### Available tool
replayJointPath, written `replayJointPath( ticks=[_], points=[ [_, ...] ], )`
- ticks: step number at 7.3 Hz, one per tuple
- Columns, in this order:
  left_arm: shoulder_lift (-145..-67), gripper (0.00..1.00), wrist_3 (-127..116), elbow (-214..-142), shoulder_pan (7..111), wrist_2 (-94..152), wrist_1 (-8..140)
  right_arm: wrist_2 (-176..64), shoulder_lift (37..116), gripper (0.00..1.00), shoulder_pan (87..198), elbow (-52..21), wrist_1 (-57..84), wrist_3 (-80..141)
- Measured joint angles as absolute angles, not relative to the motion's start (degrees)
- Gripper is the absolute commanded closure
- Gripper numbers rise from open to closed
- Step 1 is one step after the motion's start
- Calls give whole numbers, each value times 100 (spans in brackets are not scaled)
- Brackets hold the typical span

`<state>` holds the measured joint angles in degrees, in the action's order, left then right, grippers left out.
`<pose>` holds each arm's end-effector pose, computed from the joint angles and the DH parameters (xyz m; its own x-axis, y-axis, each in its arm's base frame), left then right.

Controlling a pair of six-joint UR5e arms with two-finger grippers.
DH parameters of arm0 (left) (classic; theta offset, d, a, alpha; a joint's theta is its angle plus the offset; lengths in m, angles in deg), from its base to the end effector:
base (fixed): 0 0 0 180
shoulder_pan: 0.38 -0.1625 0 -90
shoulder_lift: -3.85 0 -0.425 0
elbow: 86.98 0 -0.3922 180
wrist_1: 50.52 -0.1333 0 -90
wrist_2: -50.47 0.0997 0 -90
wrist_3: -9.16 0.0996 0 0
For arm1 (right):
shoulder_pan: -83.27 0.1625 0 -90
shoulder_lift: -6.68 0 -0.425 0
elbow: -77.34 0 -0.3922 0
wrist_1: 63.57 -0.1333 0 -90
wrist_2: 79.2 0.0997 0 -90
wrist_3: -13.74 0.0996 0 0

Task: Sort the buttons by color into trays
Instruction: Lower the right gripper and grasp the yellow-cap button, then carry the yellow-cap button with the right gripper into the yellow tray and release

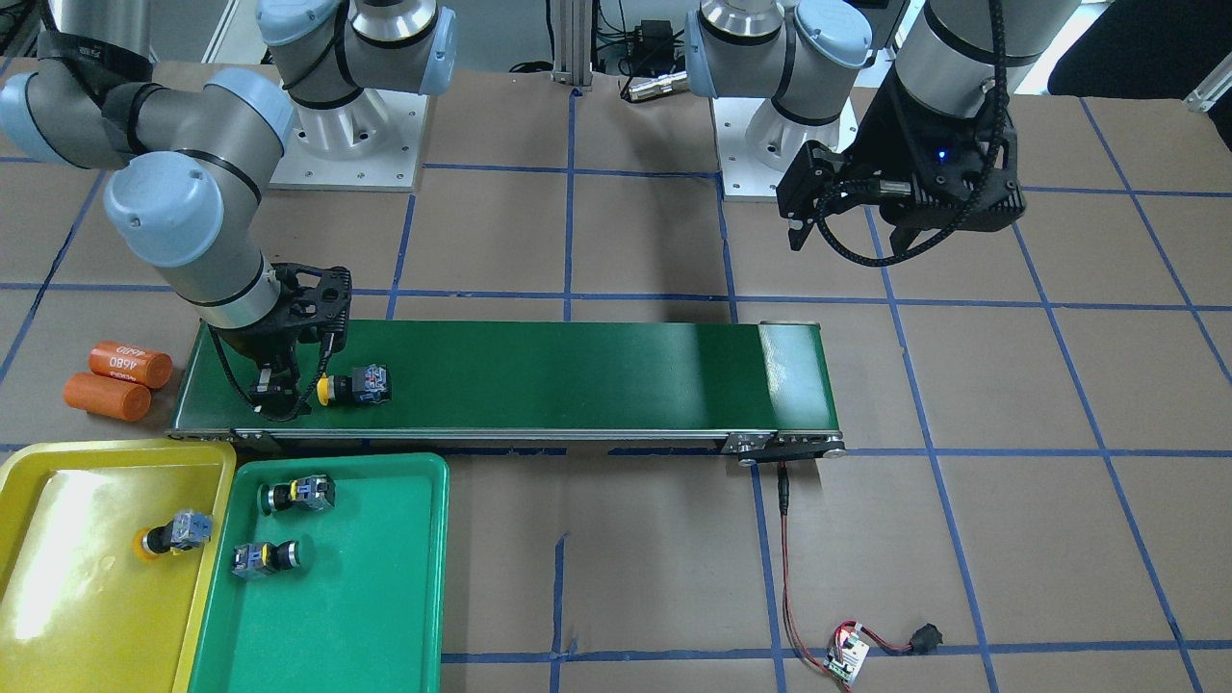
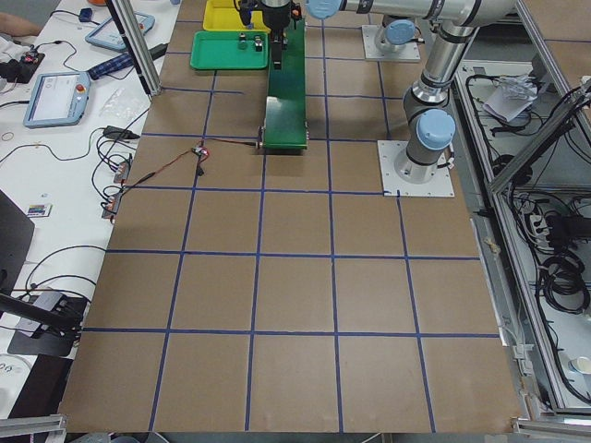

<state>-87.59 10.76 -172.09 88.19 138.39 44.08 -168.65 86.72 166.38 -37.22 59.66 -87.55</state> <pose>-0.1244 -0.5031 0.5095 -0.9993 0.0022 0.0368 0.0030 0.9998 0.0190 0.0740 -0.5066 0.2570 0.0767 -0.9968 -0.0202 -0.9970 -0.0765 -0.0138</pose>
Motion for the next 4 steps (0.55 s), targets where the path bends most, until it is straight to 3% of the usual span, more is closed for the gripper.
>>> replayJointPath(
  ticks=[3, 4],
  points=[
    [-8771, 0, 1077, -17217, 8813, 13830, 4380, -16856, 8572, 0, 16655, -3724, 6066, -8740],
    [-8771, 0, 1080, -17220, 8813, 13828, 4379, -16842, 8560, 16, 16657, -3735, 6069, -8753]
  ],
)
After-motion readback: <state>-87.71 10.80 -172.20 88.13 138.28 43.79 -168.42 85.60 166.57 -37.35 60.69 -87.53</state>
